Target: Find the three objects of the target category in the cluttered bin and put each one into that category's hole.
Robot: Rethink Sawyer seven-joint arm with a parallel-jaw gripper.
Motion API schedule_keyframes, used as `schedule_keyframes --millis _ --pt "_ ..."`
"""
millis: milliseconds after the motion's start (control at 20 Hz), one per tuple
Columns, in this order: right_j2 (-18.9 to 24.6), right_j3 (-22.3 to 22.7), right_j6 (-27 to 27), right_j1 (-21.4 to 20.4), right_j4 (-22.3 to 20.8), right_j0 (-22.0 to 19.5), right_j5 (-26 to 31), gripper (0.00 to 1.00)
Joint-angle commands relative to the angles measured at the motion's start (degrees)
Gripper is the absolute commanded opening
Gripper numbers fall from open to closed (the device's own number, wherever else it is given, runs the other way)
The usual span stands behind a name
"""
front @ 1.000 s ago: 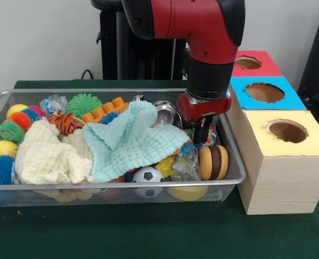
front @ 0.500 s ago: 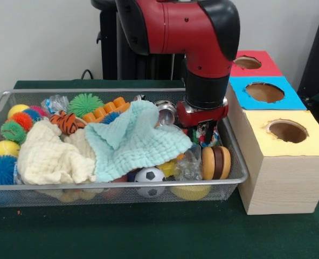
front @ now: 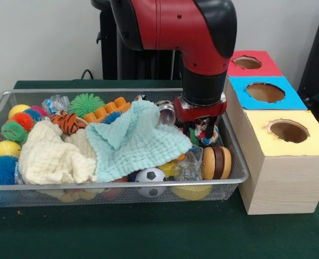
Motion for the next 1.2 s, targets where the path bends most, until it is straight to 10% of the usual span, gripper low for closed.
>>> schedule_keyframes --millis 50,400,750,1200 --pt "5.6 0.5 6.1 -5.9 5.3 -1.3 14.0 1.00" --pt "7.7 2.8 6.1 -7.5 8.1 -2.8 14.5 1.00" --pt "6.5 -0.3 6.3 6.6 3.4 -1.8 -0.5 1.00" --pt "0.5 -5.7 6.9 8.3 3.3 3.7 9.3 1.00"
